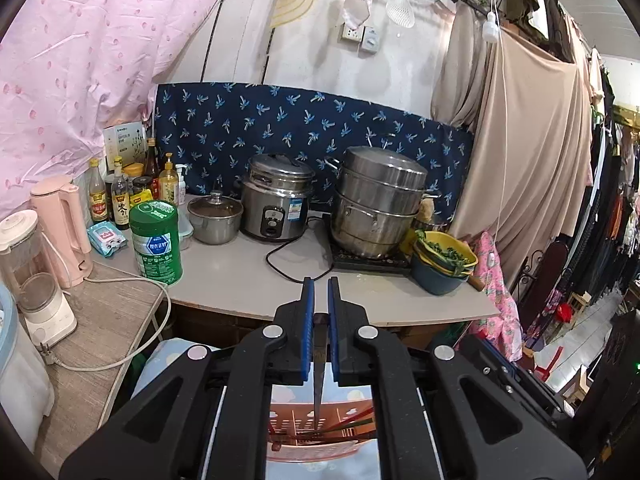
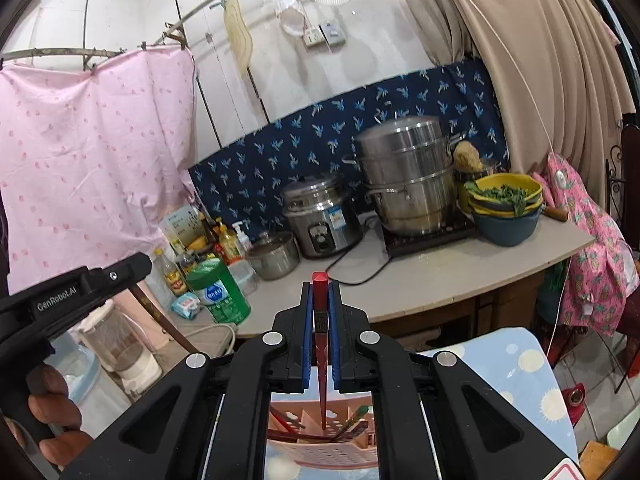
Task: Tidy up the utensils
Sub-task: 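Lift both held chopsticks and lower them into the pink basket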
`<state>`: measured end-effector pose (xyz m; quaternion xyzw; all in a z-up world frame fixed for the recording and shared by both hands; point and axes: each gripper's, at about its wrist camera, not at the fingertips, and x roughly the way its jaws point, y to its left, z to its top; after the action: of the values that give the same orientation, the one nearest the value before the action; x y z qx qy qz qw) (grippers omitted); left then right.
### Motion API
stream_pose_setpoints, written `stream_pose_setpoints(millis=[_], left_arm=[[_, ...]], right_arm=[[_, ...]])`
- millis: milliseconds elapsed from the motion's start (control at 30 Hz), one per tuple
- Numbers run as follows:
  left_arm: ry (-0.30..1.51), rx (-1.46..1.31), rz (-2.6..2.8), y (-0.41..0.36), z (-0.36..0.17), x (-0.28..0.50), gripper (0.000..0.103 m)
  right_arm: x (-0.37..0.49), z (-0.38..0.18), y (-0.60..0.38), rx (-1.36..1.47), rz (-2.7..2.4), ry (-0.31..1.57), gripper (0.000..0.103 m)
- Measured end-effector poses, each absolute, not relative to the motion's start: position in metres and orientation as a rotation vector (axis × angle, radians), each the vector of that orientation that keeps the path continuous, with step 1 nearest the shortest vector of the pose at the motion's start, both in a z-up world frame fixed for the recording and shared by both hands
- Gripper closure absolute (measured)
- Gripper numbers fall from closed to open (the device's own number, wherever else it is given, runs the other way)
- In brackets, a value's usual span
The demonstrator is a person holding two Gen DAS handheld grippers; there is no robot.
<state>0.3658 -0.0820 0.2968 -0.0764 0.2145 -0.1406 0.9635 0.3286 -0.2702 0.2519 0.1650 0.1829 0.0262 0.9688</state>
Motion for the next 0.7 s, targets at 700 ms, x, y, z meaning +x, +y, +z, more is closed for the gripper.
stream_pose_setpoints(millis=[700], left_arm=[[0.531,-0.140,-0.252,-0.088,0.238,0.382,0.084]], right_arm=[[0.344,0.204,-0.271,0.314,0.056,0.470,0.091]])
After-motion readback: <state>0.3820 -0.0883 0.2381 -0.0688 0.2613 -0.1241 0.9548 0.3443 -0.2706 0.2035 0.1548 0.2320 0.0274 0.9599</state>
